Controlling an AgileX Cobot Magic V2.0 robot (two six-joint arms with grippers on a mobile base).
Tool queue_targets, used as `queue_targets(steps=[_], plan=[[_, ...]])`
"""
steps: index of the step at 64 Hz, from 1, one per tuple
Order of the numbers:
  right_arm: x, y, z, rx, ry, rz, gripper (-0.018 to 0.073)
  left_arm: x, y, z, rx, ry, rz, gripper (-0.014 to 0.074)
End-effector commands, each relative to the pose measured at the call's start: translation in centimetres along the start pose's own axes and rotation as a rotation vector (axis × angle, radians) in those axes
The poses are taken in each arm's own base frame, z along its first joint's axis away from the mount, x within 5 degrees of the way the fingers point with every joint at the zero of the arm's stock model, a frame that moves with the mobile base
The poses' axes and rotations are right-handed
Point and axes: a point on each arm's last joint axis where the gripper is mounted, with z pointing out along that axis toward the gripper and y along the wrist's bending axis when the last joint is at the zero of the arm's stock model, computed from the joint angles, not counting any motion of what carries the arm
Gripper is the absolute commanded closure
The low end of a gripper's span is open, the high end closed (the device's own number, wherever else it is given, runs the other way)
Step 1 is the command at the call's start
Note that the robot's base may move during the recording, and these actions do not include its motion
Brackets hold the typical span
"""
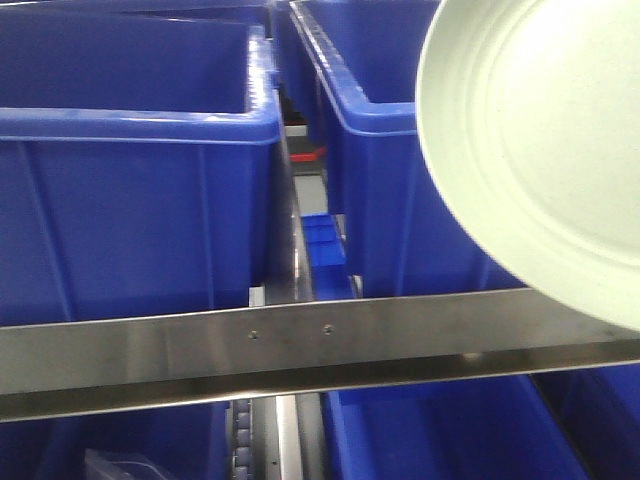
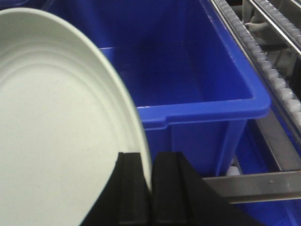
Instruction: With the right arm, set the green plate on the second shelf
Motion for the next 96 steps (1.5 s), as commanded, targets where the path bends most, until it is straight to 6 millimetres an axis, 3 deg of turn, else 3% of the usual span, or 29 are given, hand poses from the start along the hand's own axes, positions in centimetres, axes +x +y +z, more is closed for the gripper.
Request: queue_targets(steps=[1,65,84,96], plan=[[-1.9,0.4,-0.3,-0.031,-0.125,-0.003,0.0506,0.5,0.1,0.0,0.013,-0.065,-0.012,0.0466],[-2.2,0.5,-0.3,-0.044,-0.161,0.0,0.0506,0.5,0.1,0.0,0.013,-0.065,-0.012,0.0466],[-7.1,1.7,-2.0,-0.194,-0.635,0.065,0.0506,0.5,0.1,0.0,0.013,-0.065,-0.012,0.0466],[-8.3,2.0,1.8,-0.155,-0.534,0.025,0.0506,0.5,0.1,0.0,0.013,-0.065,-0.012,0.0466]])
